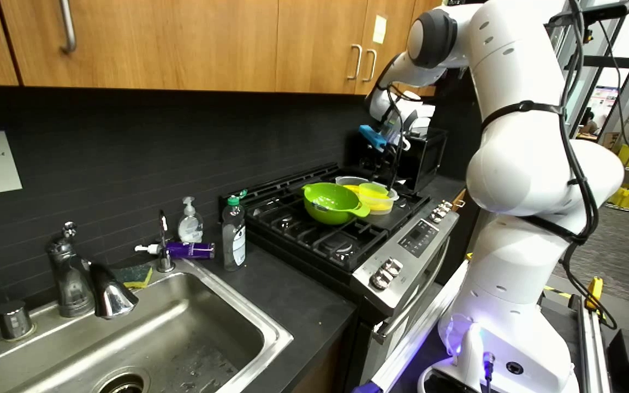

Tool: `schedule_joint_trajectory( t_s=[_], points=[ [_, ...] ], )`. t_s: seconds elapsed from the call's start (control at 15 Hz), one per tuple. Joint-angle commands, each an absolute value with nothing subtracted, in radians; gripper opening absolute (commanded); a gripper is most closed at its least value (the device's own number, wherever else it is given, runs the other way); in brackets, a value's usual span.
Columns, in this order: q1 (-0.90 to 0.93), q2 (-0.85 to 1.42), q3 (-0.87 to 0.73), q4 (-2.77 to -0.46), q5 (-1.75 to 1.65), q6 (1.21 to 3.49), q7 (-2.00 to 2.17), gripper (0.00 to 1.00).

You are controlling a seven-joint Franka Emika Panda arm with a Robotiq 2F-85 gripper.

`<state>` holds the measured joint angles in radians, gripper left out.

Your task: Move the yellow bowl to the green object

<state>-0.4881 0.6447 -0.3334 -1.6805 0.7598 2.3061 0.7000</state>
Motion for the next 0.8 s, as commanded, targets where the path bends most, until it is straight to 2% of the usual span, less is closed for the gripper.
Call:
schedule_joint_trajectory(
  t_s=[0.0, 0.73],
  points=[
    [-0.484, 0.671, -0.342, -1.637, 0.701, 2.243, 0.751, 1.00],
    [-0.528, 0.789, -0.332, -1.488, 0.644, 2.098, 0.831, 1.00]
  ],
)
